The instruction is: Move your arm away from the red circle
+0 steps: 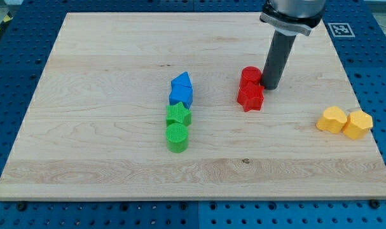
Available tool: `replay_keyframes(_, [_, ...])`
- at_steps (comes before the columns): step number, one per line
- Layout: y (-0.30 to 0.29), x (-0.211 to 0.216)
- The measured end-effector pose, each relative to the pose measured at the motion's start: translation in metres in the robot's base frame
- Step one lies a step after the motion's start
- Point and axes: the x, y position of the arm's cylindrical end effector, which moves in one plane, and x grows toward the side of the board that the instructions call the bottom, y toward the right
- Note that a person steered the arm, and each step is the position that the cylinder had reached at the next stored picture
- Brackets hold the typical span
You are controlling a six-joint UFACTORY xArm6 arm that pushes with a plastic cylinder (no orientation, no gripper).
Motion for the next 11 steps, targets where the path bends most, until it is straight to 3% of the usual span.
replay_keyframes(1, [0.026,0.006])
replay_keyframes(2, [0.046,0.047])
replay_keyframes(3, [0.041,0.078])
replay_keyframes(5, [0.038,0.088])
replay_keyframes(7, [0.018,0.131])
replay_keyframes(11, [-0.035,0.081])
